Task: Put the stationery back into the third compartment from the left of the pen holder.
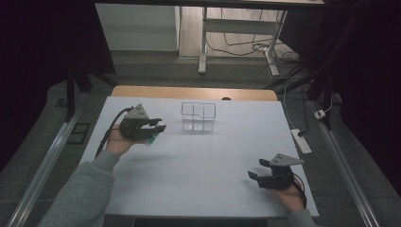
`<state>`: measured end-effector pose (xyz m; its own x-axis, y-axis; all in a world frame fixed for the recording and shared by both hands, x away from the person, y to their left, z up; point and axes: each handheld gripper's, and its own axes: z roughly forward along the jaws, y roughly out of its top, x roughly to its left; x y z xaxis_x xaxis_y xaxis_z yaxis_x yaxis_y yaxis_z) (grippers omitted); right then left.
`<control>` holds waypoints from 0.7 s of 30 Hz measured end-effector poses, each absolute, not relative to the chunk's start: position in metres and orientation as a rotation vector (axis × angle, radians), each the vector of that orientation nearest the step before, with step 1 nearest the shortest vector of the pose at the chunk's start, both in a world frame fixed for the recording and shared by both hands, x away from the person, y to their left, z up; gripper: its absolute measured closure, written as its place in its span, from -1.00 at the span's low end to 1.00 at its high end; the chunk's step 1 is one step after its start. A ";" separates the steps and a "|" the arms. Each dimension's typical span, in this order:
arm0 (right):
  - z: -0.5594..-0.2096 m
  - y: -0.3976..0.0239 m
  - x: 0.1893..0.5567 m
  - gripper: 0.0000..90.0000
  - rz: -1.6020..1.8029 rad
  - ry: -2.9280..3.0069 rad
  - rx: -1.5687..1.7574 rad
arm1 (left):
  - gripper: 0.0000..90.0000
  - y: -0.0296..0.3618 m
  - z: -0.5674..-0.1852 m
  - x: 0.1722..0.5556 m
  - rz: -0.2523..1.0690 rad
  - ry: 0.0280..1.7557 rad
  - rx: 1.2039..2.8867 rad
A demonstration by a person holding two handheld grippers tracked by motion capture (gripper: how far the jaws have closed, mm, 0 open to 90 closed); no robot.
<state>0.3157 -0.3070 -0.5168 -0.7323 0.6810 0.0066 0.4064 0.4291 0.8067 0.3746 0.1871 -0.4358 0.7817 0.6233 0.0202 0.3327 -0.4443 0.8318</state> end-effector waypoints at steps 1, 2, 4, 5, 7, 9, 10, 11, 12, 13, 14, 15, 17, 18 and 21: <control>-0.517 -0.307 0.316 -0.39 1.204 2.366 0.937 | 0.44 0.185 -0.435 0.375 0.408 0.708 2.063; -0.517 -0.307 0.316 -0.39 1.208 2.365 0.939 | 0.44 0.184 -0.435 0.376 0.408 0.707 2.059; -0.517 -0.307 0.316 -0.39 1.202 2.367 0.941 | 0.44 0.181 -0.434 0.377 0.414 0.709 2.053; -0.517 -0.307 0.316 -0.39 1.201 2.368 0.941 | 0.44 0.180 -0.433 0.378 0.415 0.713 2.046; -0.517 -0.307 0.316 -0.39 1.200 2.369 0.940 | 0.44 0.177 -0.431 0.379 0.423 0.718 2.035; -0.518 -0.307 0.316 -0.39 1.204 2.370 0.941 | 0.44 0.176 -0.429 0.380 0.427 0.718 2.015; -0.518 -0.307 0.316 -0.39 1.204 2.370 0.941 | 0.44 0.175 -0.427 0.381 0.428 0.720 2.003; -0.518 -0.307 0.316 -0.39 1.203 2.370 0.942 | 0.44 0.174 -0.426 0.381 0.431 0.720 1.998; -0.518 -0.307 0.316 -0.39 1.202 2.371 0.942 | 0.44 0.173 -0.424 0.382 0.434 0.718 1.995; -0.518 -0.307 0.316 -0.39 1.202 2.371 0.942 | 0.44 0.172 -0.423 0.383 0.439 0.717 1.992; -0.518 -0.307 0.316 -0.39 1.201 2.372 0.942 | 0.44 0.171 -0.421 0.384 0.439 0.717 1.986; -0.518 -0.307 0.316 -0.39 1.201 2.372 0.942 | 0.44 0.170 -0.420 0.385 0.438 0.715 1.980; -0.518 -0.307 0.316 -0.39 1.201 2.372 0.942 | 0.44 0.168 -0.417 0.387 0.440 0.716 1.971; -0.518 -0.307 0.316 -0.39 1.203 2.371 0.940 | 0.44 0.166 -0.416 0.388 0.438 0.716 1.964; -0.517 -0.307 0.316 -0.39 1.202 2.366 0.938 | 0.44 0.161 -0.414 0.390 0.439 0.715 1.957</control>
<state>0.3160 -0.3074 -0.5174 -0.7309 0.6824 0.0069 0.4081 0.4290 0.8059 0.3904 0.1606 -0.4138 0.7624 0.6471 0.0053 0.2975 -0.3578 0.8852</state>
